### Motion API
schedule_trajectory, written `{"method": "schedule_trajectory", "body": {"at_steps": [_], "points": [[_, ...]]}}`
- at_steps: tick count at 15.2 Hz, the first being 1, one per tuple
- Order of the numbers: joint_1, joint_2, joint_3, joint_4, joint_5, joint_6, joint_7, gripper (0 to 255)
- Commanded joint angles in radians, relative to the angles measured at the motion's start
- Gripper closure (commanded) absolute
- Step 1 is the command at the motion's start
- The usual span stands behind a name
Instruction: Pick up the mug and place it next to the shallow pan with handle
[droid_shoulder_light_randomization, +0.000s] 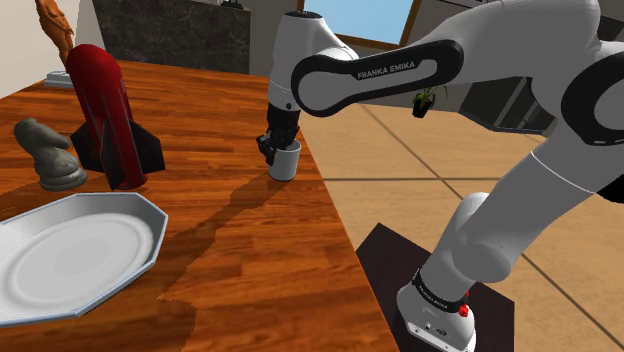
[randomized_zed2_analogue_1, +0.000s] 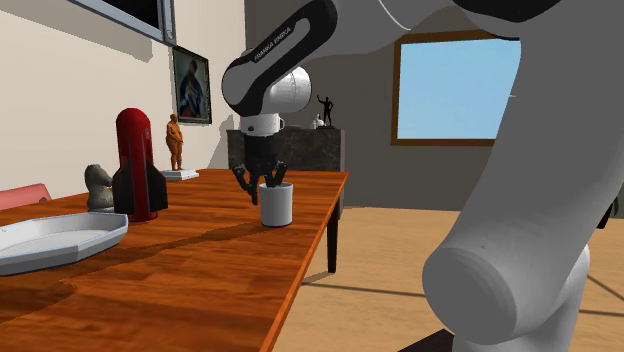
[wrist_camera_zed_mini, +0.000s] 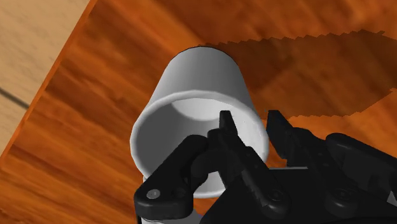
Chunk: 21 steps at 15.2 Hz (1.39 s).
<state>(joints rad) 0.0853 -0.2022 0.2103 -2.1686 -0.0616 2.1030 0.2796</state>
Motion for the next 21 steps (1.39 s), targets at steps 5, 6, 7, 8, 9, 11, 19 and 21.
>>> {"method": "schedule_trajectory", "body": {"at_steps": [5, 6, 7, 8, 9, 11, 19, 21], "points": [[0.000, 0.000, 0.000, 0.000, 0.000, 0.000, 0.000, 255], [0.000, 0.000, 0.000, 0.000, 0.000, 0.000, 0.000, 255], [0.000, 0.000, 0.000, 0.000, 0.000, 0.000, 0.000, 255], [0.000, 0.000, 0.000, 0.000, 0.000, 0.000, 0.000, 255], [0.000, -0.003, 0.000, 0.010, 0.001, -0.013, -0.002, 255], [0.000, -0.008, -0.001, 0.032, 0.003, -0.040, -0.005, 255], [0.000, -0.021, -0.004, 0.127, 0.009, -0.147, -0.016, 255], [0.000, -0.022, -0.005, 0.153, 0.009, -0.174, -0.018, 255]]}}
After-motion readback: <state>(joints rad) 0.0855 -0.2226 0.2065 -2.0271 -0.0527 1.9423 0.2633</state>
